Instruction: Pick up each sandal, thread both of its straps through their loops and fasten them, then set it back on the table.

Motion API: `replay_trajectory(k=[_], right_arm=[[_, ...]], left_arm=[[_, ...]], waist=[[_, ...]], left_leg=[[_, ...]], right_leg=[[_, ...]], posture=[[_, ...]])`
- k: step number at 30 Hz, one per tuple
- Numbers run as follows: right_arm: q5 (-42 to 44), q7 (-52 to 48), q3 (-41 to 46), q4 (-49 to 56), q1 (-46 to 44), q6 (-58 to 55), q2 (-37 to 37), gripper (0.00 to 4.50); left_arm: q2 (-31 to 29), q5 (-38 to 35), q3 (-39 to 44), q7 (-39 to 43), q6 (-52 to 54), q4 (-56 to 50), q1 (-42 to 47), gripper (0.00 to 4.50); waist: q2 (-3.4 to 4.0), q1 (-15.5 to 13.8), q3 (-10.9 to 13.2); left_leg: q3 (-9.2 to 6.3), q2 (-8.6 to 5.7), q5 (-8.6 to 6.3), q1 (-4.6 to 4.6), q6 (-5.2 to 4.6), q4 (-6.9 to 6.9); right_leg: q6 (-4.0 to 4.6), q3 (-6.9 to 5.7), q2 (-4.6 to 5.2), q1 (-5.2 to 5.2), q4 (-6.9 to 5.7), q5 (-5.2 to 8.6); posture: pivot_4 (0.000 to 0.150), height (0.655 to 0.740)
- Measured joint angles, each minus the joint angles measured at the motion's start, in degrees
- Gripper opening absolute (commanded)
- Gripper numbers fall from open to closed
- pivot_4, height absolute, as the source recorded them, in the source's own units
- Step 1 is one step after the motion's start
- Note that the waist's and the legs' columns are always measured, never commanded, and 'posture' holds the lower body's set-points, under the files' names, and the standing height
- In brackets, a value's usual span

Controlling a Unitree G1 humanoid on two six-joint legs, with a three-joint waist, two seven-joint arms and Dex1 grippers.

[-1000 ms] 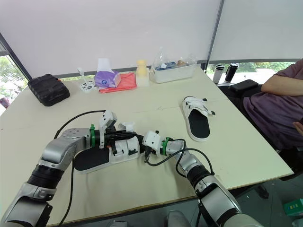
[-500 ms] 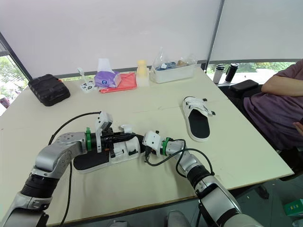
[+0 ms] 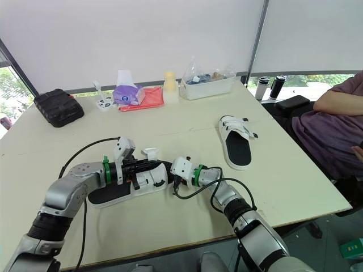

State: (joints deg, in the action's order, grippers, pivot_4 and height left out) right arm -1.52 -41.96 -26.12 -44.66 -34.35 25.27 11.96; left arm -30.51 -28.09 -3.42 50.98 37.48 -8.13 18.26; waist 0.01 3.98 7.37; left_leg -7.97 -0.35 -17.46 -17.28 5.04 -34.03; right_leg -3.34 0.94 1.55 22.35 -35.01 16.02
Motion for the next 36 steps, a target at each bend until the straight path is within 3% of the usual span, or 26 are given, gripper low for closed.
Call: replay_trajectory(k=[7,17,26,30,36], right_arm=[[0.0,0.1,0.0,0.0,0.0,0.0,-0.1,0.00],[0.0,0.3,0.0,0.0,0.1,0.0,-0.2,0.00],[0.0,0.4,0.0,0.0,0.2,0.0,-0.3,0.00],[0.0,0.5,0.0,0.0,0.2,0.0,-0.4,0.00],[0.0,0.7,0.0,0.0,0.3,0.0,-0.5,0.00]], left_arm=[[-0.6,0.6,0.1,-1.3,-1.2,-2.2,-2.4,0.03],[-0.6,12.5,-3.9,-4.1,-16.5,-0.8,-3.2,0.03],[-4.5,9.9,-4.2,1.6,-14.1,-6.7,-4.6,0.03],[-5.3,11.7,-5.1,2.9,-16.6,-4.4,-2.2,0.03],[-5.2,20.0,-8.8,3.2,-28.8,4.0,2.0,0.03]], waist=[[0.00,0.0,0.0],[0.01,0.0,0.0],[0.02,0.1,0.0],[0.02,0.1,0.0],[0.03,0.1,0.0]], left_leg=[[0.00,0.03,-0.01,0.00,0.01,0.00],[0.01,0.07,-0.01,-0.01,0.02,0.00],[0.03,0.07,-0.02,-0.01,0.02,0.00],[0.04,0.07,-0.02,-0.04,0.02,0.01],[0.05,0.09,-0.02,-0.06,0.02,0.02]], right_leg=[[0.00,0.00,0.01,0.03,0.00,0.00],[0.00,0.00,0.03,0.05,0.00,0.00],[0.01,-0.01,0.03,0.08,0.00,0.00],[0.01,-0.02,0.02,0.13,0.00,0.01],[0.01,-0.02,0.02,0.15,0.00,0.00]], posture=[[0.150,0.7400],[0.150,0.7400],[0.150,0.7400],[0.150,0.7400],[0.150,0.7400]])
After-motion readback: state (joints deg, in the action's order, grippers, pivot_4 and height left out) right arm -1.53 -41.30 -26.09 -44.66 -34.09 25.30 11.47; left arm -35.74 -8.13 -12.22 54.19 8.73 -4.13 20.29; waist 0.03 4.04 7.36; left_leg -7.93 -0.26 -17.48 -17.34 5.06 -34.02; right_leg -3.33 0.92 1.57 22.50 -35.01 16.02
